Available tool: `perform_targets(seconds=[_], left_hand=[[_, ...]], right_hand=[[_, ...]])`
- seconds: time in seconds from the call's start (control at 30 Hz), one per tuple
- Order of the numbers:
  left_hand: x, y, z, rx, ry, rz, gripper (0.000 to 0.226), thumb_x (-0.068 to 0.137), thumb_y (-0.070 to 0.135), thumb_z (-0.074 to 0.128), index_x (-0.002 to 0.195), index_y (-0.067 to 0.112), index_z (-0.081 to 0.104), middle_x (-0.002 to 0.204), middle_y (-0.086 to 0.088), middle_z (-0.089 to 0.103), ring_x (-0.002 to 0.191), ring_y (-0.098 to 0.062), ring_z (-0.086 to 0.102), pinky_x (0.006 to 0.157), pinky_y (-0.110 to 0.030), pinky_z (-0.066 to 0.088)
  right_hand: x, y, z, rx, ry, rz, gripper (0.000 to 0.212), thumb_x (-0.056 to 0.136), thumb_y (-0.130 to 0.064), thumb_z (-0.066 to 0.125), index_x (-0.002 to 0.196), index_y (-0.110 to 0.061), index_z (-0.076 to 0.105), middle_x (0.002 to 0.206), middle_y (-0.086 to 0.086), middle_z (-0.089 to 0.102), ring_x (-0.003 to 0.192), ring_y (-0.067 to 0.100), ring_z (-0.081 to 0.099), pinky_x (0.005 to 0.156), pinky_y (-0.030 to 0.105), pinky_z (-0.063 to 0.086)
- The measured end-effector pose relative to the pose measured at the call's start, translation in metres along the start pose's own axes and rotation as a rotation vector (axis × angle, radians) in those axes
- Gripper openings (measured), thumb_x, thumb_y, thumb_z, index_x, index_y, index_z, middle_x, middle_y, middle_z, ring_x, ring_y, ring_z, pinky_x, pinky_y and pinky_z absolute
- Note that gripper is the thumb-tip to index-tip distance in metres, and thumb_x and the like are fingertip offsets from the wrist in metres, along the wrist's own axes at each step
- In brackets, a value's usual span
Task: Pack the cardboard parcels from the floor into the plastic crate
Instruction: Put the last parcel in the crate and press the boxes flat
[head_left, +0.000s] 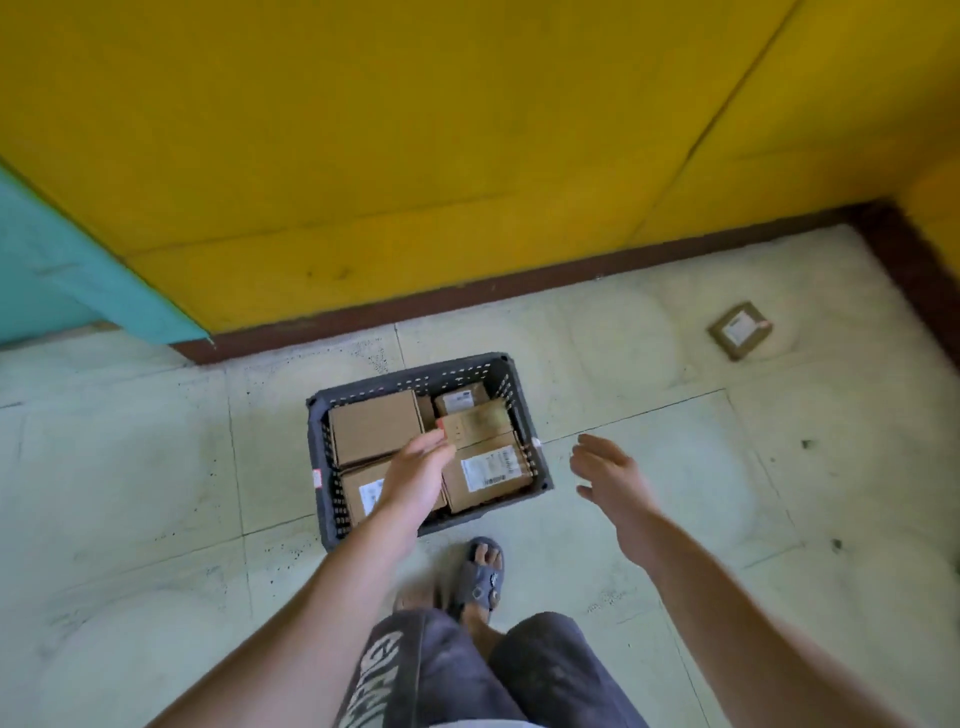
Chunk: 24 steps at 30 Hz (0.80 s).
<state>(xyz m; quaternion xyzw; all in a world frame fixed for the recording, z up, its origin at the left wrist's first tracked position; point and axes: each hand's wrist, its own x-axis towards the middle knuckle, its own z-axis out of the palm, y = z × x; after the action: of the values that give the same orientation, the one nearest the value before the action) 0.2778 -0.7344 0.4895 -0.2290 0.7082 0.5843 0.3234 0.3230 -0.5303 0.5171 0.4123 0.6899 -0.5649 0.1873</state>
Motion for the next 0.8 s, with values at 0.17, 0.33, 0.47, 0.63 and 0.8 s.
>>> perform_targets(seconds=[0.17,0.33,0.47,0.63,0.8], left_hand=[[-0.027,0.059,0.067,0.077,-0.134,0.079,0.032,0.088,0.033,0.062,0.119,0.029,0.065,0.128,0.001,0.062,0.123,-0.020,0.054,0.106,-0.033,0.039],[-0.036,0.099,0.167,0.184,-0.268,0.139,0.029,0.095,0.025,0.054,0.123,0.024,0.058,0.125,-0.002,0.060,0.118,-0.021,0.055,0.103,-0.040,0.043],[-0.035,0.122,0.268,0.230,-0.315,0.153,0.033,0.098,0.022,0.050,0.131,0.021,0.054,0.124,-0.004,0.059,0.116,-0.020,0.054,0.106,-0.042,0.042],[-0.037,0.150,0.403,0.258,-0.325,0.156,0.036,0.099,0.025,0.048,0.134,0.023,0.051,0.129,-0.005,0.058,0.117,-0.020,0.054,0.107,-0.043,0.042],[-0.040,0.178,0.512,0.268,-0.323,0.143,0.038,0.098,0.025,0.049,0.136,0.023,0.051,0.131,-0.006,0.058,0.119,-0.021,0.054,0.106,-0.044,0.043]], right_hand=[[-0.032,-0.012,-0.086,0.132,0.135,-0.057,0.042,0.095,-0.007,0.053,0.137,-0.011,0.050,0.134,0.006,0.055,0.113,0.020,0.053,0.101,0.033,0.044],[-0.031,-0.001,-0.179,0.262,0.222,-0.099,0.043,0.095,-0.008,0.052,0.138,-0.012,0.050,0.137,0.005,0.055,0.116,0.019,0.053,0.102,0.032,0.044],[-0.004,0.013,-0.269,0.325,0.244,-0.117,0.042,0.095,-0.007,0.052,0.137,-0.011,0.051,0.136,0.004,0.055,0.118,0.019,0.054,0.103,0.033,0.044],[0.040,0.024,-0.398,0.360,0.238,-0.144,0.038,0.095,-0.010,0.054,0.132,-0.014,0.055,0.131,0.002,0.059,0.117,0.019,0.055,0.103,0.035,0.045],[0.073,0.021,-0.506,0.344,0.219,-0.128,0.036,0.094,-0.012,0.054,0.129,-0.017,0.057,0.127,0.000,0.060,0.112,0.017,0.058,0.098,0.031,0.047]])
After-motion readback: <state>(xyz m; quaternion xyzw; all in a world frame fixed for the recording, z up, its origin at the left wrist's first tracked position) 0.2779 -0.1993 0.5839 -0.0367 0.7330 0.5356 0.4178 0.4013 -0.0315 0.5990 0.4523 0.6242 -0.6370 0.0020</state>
